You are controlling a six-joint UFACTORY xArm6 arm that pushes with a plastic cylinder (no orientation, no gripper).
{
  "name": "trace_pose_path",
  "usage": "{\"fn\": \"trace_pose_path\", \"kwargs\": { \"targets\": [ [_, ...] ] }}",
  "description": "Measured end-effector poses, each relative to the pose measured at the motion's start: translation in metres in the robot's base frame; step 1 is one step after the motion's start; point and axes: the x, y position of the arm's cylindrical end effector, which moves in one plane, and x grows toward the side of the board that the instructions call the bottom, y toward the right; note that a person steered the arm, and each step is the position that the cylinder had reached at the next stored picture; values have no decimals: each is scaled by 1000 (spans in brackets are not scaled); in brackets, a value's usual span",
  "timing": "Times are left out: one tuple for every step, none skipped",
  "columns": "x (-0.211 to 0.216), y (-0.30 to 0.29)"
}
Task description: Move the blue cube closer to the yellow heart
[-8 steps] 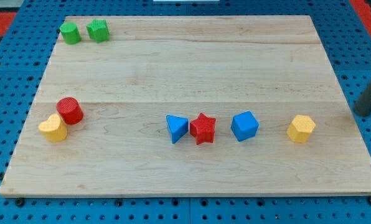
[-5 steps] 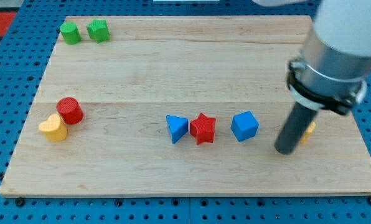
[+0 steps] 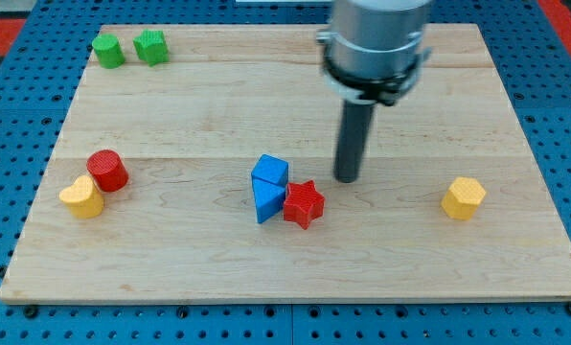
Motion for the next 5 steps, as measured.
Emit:
{"fn": "trace_pose_path", "kwargs": {
  "targets": [
    [0, -60],
    [3, -131],
    [-11, -162],
    [-23, -185],
    [9, -205]
  ]
}}
